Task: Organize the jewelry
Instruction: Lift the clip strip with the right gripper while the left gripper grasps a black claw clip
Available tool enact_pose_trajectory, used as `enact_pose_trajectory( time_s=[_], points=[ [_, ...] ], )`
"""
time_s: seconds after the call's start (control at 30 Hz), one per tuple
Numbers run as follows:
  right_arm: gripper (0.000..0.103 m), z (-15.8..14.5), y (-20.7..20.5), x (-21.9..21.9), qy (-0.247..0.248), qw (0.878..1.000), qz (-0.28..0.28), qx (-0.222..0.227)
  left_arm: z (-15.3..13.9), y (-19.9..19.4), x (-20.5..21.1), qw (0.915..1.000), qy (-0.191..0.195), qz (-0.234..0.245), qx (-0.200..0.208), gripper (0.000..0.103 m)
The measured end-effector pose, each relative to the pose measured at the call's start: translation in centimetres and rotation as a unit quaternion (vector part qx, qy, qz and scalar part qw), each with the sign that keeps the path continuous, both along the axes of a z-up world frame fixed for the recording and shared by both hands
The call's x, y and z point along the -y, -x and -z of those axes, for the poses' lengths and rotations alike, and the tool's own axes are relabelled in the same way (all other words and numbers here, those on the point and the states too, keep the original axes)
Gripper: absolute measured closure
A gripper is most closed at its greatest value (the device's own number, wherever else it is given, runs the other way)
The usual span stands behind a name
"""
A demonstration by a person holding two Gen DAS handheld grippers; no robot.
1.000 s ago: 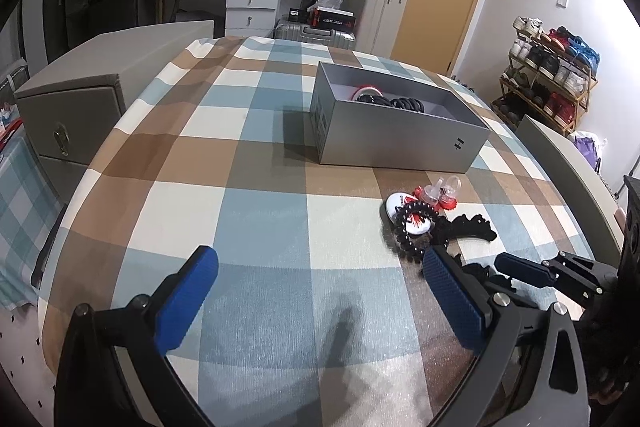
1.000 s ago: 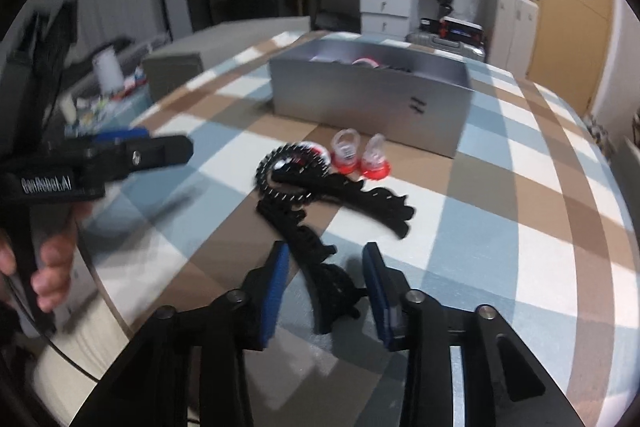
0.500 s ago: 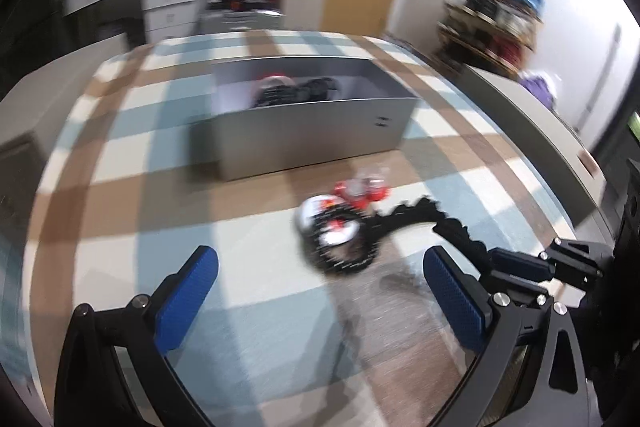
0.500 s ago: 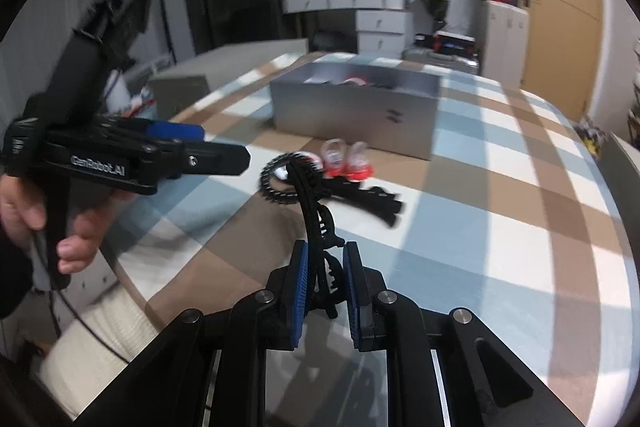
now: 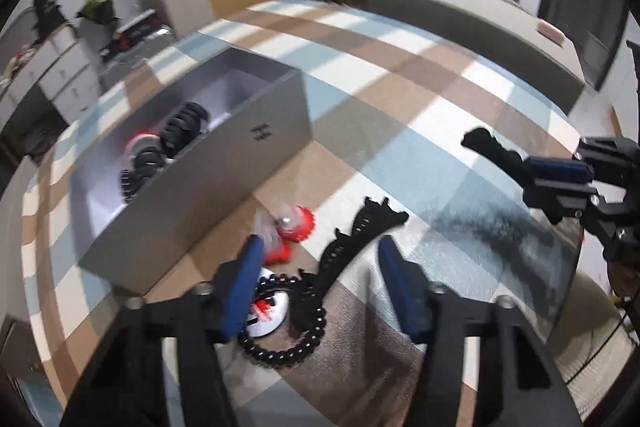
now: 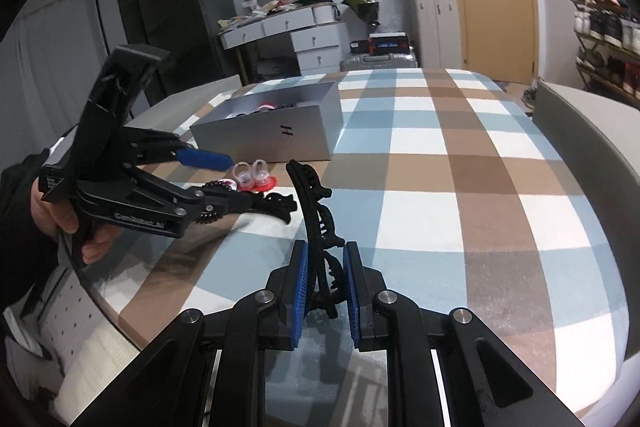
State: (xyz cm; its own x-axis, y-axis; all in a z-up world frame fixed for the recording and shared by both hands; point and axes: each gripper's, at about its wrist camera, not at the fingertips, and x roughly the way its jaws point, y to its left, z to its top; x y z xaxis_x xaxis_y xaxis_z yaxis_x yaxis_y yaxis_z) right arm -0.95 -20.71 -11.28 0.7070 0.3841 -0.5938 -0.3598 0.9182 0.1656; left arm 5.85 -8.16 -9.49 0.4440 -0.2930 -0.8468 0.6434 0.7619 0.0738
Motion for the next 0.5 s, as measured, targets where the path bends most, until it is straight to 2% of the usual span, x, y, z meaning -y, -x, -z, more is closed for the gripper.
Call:
enact_pose_trajectory(
  time_s=[0.03, 0.1, 0.27, 0.37, 0.4, 0.43, 0.5],
  points=[
    [0.086, 0.0, 0.0, 0.1, -0.002, 1.0, 0.0, 0.001, 0.2, -0.2, 0.0, 1.0, -0.002, 0.001, -0.006, 0.07],
    [0.086, 0.0, 0.2, 0.4, -0.005, 1.0, 0.002, 0.001, 0.8, -0.8, -0.1, 0.9993, 0.004, 0.0, -0.038, 0.077],
    [0.086, 0.1, 0.3, 1.0, -0.012, 1.0, 0.007, -0.003, 0.5, -0.2, 0.3, 0.9987, -0.017, 0.029, -0.038, 0.081],
    [0.086, 0.1, 0.1, 1.2, -0.017, 1.0, 0.01, -0.003, 0.5, -0.2, 0.5, 0.9981, -0.025, 0.03, -0.047, 0.082],
    [0.086, 0.1, 0.1, 1.2, -0.019, 1.0, 0.01, -0.003, 0.5, -0.4, 0.5, 0.9979, -0.027, 0.028, -0.051, 0.085],
    [0.086, 0.0, 0.1, 1.2, -0.021, 1.0, 0.011, -0.002, 0.5, -0.4, 0.5, 0.9977, -0.027, 0.027, -0.056, 0.089],
    [0.086, -0.1, 0.0, 1.1, -0.023, 1.0, 0.012, -0.001, 0.4, -0.5, 0.4, 0.9977, -0.015, 0.024, -0.062, 0.089]
  ],
)
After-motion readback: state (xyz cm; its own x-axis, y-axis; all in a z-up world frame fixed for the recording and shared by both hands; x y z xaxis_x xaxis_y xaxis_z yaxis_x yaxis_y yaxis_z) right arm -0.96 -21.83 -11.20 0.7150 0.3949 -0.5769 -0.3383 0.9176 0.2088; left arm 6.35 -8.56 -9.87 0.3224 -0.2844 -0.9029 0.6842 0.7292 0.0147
